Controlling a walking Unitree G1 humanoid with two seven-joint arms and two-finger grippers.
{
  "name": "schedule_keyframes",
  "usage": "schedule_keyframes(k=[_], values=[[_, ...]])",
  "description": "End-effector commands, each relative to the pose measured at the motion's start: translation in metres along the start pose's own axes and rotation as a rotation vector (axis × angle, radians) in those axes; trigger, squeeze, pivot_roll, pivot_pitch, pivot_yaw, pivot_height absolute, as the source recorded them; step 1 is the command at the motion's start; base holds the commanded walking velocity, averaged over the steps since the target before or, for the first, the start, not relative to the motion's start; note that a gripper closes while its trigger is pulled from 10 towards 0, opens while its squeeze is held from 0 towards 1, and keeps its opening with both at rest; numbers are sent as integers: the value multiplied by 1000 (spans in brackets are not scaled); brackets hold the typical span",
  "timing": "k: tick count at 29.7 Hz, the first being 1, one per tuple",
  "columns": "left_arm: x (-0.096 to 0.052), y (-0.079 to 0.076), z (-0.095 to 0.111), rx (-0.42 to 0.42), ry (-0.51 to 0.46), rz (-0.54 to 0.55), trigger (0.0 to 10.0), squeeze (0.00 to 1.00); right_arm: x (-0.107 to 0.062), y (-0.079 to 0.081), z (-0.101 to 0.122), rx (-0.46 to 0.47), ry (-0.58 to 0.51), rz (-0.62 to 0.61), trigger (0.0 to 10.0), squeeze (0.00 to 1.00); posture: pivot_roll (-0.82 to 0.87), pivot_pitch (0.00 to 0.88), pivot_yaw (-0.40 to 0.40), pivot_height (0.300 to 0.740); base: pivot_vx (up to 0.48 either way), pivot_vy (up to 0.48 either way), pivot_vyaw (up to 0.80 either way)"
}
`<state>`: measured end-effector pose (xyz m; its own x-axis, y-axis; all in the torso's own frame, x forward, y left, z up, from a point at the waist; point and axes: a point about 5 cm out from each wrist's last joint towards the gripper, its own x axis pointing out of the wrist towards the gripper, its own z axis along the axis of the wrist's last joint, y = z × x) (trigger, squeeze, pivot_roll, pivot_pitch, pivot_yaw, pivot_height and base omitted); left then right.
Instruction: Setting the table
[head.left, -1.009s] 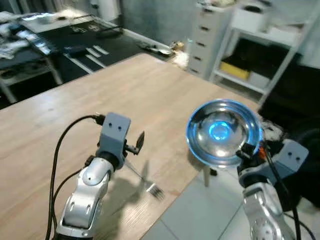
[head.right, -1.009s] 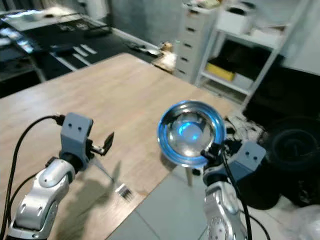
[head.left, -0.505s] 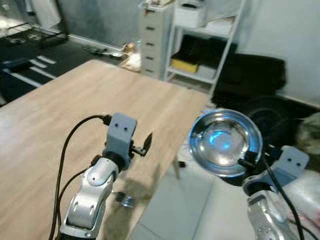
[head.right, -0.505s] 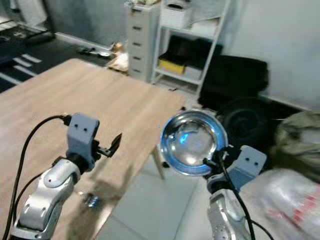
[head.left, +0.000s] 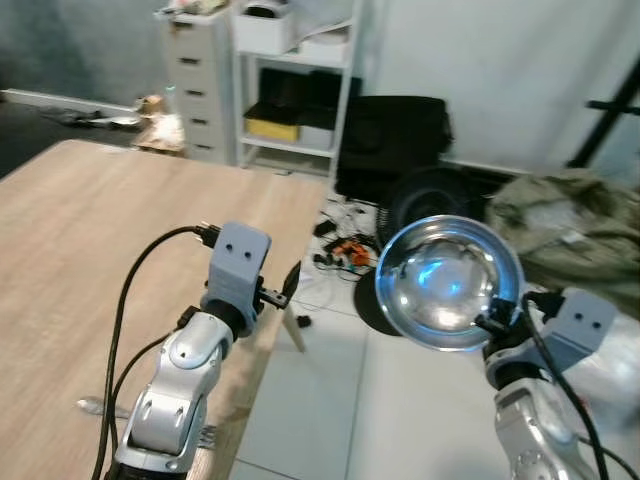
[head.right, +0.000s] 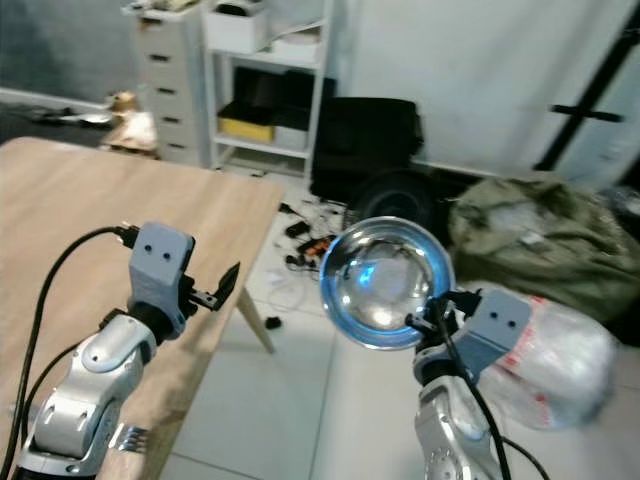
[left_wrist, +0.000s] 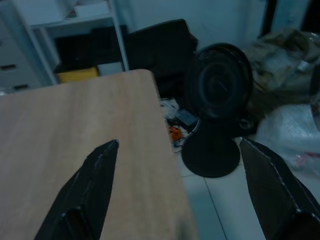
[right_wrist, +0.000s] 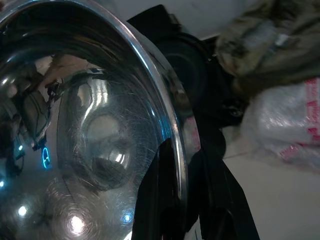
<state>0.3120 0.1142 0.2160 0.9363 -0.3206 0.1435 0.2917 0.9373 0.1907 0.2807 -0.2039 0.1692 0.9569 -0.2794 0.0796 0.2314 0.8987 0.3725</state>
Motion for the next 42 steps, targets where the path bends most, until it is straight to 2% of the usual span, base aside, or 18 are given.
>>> schedule_keyframes(k=[1,11,15,42], values=[[0,-3,-2,-10,4,-11,10000,0,-2,-4,1,-10,-9,-16,10000,0,16,142,64,740,0,0,-800],[2,-2,-1,-13,0,-15,10000,0,-2,-4,2,-10,-10,-18,10000,0,14,141,64,740,0,0,-800],[3,-2,-1,-41,5,-18,10000,0,-2,-4,2,-11,-11,-18,10000,0,13,139,65,740,0,0,-800],[6,-4,1,-46,-10,-40,10000,0,-1,-3,1,-13,-13,-12,10000,0,10,125,65,740,0,0,-800]])
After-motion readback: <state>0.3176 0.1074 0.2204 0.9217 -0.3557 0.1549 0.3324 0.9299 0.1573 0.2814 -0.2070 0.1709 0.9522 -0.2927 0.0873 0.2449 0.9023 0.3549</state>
